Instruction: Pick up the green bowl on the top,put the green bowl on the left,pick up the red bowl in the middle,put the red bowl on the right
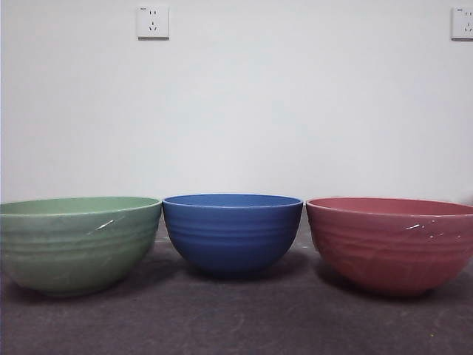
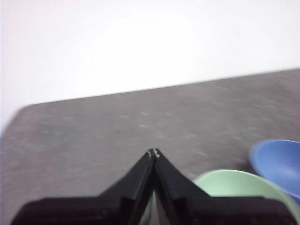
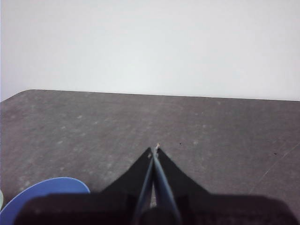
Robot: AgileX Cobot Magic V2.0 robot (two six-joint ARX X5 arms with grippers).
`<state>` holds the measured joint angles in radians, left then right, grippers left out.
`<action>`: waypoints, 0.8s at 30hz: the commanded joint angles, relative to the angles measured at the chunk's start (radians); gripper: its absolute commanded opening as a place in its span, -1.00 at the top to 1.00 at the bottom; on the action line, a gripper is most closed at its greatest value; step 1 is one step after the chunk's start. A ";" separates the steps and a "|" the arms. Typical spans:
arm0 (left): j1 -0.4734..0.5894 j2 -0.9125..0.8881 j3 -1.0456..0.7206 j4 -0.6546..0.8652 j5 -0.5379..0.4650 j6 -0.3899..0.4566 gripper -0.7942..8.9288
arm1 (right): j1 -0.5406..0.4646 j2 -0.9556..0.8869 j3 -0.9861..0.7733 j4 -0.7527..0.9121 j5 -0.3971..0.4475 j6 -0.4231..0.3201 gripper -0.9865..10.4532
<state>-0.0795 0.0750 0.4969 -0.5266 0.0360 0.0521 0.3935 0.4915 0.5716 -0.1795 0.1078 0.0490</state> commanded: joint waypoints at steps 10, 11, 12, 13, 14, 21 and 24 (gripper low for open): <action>0.036 -0.073 -0.415 0.309 -0.006 -0.050 0.84 | 0.000 -0.001 -0.005 -0.009 0.003 0.010 0.82; 0.036 -0.073 -0.428 0.313 -0.006 -0.055 0.84 | 0.000 -0.001 -0.005 -0.012 0.003 0.010 0.82; 0.036 -0.073 -0.441 0.314 -0.005 -0.060 0.84 | 0.000 -0.001 -0.005 -0.014 0.003 0.010 0.82; 0.036 -0.073 -0.451 0.317 -0.006 -0.064 0.84 | 0.000 -0.001 -0.005 -0.016 0.003 0.010 0.82; 0.036 -0.073 -0.462 0.324 -0.006 -0.071 0.84 | 0.000 -0.001 -0.005 -0.017 0.003 0.010 0.82; 0.035 -0.073 -0.479 0.308 -0.005 -0.077 0.84 | 0.000 -0.001 -0.005 -0.017 0.003 0.010 0.82; 0.035 -0.073 -0.479 0.303 -0.006 -0.077 0.84 | 0.000 -0.001 -0.005 -0.017 0.003 0.010 0.82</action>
<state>-0.0467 0.0059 0.0315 -0.2176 0.0292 -0.0132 0.3935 0.4919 0.5716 -0.2020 0.1078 0.0490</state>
